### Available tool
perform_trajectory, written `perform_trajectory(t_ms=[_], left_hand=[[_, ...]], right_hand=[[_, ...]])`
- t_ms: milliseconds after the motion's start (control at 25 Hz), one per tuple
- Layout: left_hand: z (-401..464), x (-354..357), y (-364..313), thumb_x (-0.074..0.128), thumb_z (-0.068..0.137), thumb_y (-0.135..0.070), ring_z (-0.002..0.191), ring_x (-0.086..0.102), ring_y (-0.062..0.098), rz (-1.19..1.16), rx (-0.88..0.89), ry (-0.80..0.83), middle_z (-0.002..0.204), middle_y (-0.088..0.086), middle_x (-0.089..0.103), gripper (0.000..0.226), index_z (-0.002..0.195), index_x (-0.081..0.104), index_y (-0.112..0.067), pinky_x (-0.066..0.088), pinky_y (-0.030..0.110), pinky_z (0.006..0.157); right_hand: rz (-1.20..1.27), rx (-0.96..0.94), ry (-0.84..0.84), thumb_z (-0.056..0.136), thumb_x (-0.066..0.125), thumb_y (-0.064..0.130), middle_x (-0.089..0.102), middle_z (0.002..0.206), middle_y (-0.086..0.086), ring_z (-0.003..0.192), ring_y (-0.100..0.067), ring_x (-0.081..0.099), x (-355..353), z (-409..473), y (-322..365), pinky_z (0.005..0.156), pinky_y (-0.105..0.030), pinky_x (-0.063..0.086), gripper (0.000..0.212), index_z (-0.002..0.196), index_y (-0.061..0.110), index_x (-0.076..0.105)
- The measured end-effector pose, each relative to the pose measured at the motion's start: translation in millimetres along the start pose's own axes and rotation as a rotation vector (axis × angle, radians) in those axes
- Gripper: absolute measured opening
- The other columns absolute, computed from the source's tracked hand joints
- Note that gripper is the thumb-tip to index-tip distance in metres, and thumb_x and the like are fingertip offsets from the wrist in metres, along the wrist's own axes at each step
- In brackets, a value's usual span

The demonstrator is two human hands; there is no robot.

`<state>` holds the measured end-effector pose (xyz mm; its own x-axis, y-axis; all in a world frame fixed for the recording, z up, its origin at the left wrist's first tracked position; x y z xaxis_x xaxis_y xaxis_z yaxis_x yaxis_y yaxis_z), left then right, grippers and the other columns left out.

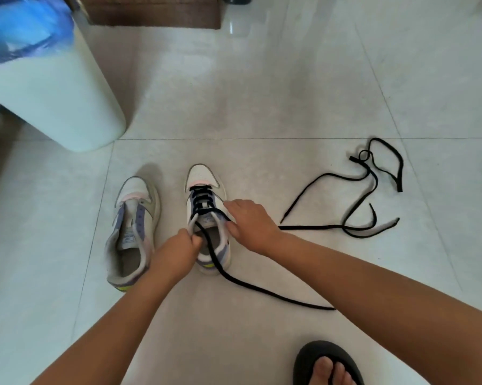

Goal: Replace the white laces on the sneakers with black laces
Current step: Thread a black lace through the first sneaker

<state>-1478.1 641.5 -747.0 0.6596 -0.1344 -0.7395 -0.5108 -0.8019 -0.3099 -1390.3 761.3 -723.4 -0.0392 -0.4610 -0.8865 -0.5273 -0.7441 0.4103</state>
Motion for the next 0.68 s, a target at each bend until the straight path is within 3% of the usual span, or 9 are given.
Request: perform_trajectory(t_ms=[120,240,320,480,600,680], left_hand=[[-6.3,-3.9,-2.7,0.030,0.099,-0.029,0.093,0.052,0.029,0.016,-0.021,-0.005,0.107,0.017,0.058,0.024,0.095,0.043,-0.009,0.033,0.032,0.071],[-11.3,-6.8,-5.3,0.029,0.098,-0.029,0.082,0.044,0.024,0.022,-0.027,-0.006,0.098,0.011,0.054,0.023,0.095,0.042,-0.010,0.031,0.032,0.069],[-11.0,-7.2,-4.9,0.029,0.098,-0.029,0.082,0.044,0.024,0.029,-0.029,0.003,0.094,0.009,0.053,0.024,0.095,0.042,-0.010,0.031,0.032,0.069],[-10.0,-5.8,-5.8,0.029,0.098,-0.029,0.081,0.047,0.024,0.048,-0.015,0.021,0.091,0.008,0.052,0.024,0.095,0.043,-0.010,0.032,0.032,0.067],[-7.8,-3.5,-5.2,0.029,0.098,-0.030,0.080,0.047,0.024,0.044,-0.013,0.014,0.088,0.006,0.050,0.024,0.095,0.045,-0.011,0.032,0.032,0.068],[-6.5,-4.0,-1.5,0.029,0.098,-0.029,0.081,0.046,0.024,0.035,-0.019,0.007,0.088,0.007,0.051,0.025,0.093,0.045,-0.010,0.032,0.032,0.069]], right_hand=[[-0.054,0.080,0.057,0.097,0.041,0.020,0.056,0.114,-0.015,0.104,-0.034,0.051,5.0,11.1,6.6,0.080,-0.038,0.034,0.023,0.113,0.005,0.049],[0.160,0.108,0.038,0.092,0.042,0.012,0.054,0.087,-0.007,0.077,-0.029,0.049,-4.6,6.4,1.2,0.068,-0.034,0.031,0.008,0.101,0.011,0.042],[0.268,0.058,0.033,0.092,0.041,0.010,0.051,0.083,-0.003,0.071,-0.023,0.046,-12.1,-0.7,5.3,0.067,-0.033,0.033,0.011,0.103,0.011,0.042],[-0.208,-0.094,0.050,0.096,0.038,0.011,0.051,0.118,-0.013,0.103,-0.032,0.052,-26.9,-10.3,-20.5,0.079,-0.040,0.041,0.031,0.126,0.007,0.045],[-0.320,-0.007,-0.022,0.086,0.036,-0.001,0.056,0.100,-0.020,0.087,-0.037,0.058,-56.2,-28.0,-87.0,0.073,-0.044,0.044,0.035,0.114,0.001,0.056],[-0.403,0.171,-0.081,0.081,0.034,-0.004,0.059,0.086,-0.020,0.077,-0.039,0.060,-78.4,-50.6,-146.0,0.067,-0.044,0.045,0.034,0.103,-0.001,0.059]])
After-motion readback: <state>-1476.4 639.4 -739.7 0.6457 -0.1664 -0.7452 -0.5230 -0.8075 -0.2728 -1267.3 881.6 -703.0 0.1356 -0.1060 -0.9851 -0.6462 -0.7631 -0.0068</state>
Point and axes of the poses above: each hand's wrist, its own z-axis towards the middle knuckle, its own x-axis out of the palm, y = z × x, the point moved 9 cm from there along z, towards the middle knuckle
